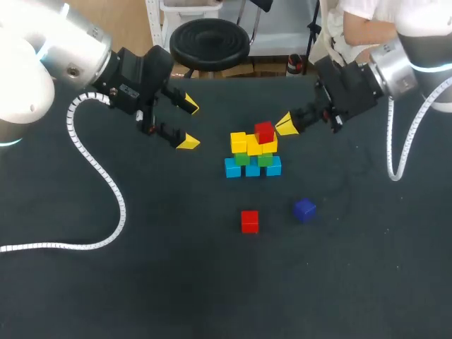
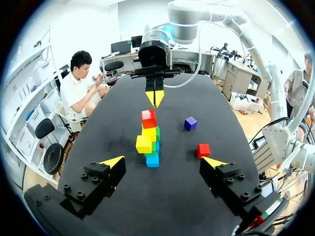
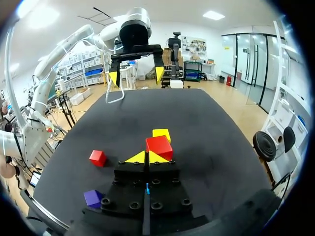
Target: Place the blue cubes, place green cubes on the blue cubes, place the yellow cubes on the green cubes, then place the red cubes on the yellow cubes, and place purple cube on the red cubes.
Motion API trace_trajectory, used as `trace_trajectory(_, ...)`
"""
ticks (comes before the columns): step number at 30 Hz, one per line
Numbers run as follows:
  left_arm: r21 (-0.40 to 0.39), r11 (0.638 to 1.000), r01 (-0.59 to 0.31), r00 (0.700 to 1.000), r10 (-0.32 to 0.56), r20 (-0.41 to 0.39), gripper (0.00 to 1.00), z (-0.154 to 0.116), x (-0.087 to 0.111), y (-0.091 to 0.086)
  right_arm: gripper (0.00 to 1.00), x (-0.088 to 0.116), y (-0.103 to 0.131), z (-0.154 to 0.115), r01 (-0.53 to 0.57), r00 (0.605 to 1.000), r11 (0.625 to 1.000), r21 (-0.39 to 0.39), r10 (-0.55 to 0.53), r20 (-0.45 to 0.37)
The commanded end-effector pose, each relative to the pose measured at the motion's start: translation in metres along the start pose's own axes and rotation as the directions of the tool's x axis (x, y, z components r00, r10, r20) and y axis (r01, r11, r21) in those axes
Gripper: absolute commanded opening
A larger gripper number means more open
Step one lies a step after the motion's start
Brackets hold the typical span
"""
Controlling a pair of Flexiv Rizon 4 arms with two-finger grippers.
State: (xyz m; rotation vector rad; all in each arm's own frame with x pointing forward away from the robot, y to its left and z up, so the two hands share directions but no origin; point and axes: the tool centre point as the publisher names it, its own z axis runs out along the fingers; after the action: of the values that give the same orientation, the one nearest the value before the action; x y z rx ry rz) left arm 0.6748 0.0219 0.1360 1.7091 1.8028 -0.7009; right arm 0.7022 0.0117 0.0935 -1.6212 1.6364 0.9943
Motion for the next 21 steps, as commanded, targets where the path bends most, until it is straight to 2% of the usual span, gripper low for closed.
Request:
trace_trajectory(1, 0.002, 1.0, -0.002, 1.0, 0.002, 0.001, 1.0, -0.0002, 0.0007, 0.0011, 0.0, 0.0018, 0.0026, 0.0031, -0.002, 1.0, 1.0, 0.003, 0.002, 0.003)
trace_trajectory(21, 0.002, 1.0, -0.002, 1.0, 0.002, 0.001, 1.0, -0.0002, 0.0007, 0.0011, 0.0, -0.001, 0.0017, 0.0099, 0.001, 1.0, 1.0, -0.006, -0.001, 0.017)
